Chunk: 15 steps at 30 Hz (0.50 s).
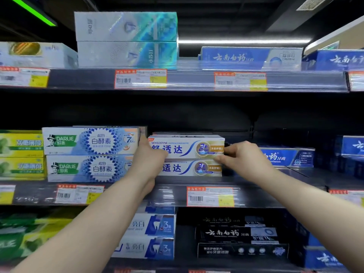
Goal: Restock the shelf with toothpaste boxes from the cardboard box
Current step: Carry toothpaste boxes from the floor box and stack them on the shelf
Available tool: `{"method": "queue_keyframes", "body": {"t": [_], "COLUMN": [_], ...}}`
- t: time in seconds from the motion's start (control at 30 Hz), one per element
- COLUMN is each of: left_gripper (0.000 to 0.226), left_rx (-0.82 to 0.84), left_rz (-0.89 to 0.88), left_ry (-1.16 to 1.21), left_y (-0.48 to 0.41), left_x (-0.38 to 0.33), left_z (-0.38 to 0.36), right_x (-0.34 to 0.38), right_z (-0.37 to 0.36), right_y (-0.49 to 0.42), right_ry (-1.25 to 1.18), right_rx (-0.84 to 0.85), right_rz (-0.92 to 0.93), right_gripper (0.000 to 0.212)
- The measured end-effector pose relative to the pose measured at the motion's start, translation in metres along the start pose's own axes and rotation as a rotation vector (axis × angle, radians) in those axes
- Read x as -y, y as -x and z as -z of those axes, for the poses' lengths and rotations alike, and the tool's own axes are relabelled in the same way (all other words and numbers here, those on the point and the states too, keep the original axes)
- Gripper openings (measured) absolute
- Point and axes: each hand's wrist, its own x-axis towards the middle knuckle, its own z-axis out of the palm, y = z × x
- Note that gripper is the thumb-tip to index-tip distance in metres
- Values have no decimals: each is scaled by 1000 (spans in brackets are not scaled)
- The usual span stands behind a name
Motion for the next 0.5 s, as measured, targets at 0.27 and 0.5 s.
{"method": "queue_keyframes", "body": {"t": [0.27, 0.5], "left_gripper": [69, 65], "left_rx": [75, 120], "left_rz": [69, 82], "left_ry": [85, 16], "left_y": [2, 1], "left_x": [-12, -9], "left_z": [-5, 0], "right_x": [2, 0], "right_z": [-5, -4], "right_y": [2, -1], "right_ry": [23, -29], "right_rx": [-53, 3], "right_rz": [-37, -66], "right_gripper": [27, 23]}}
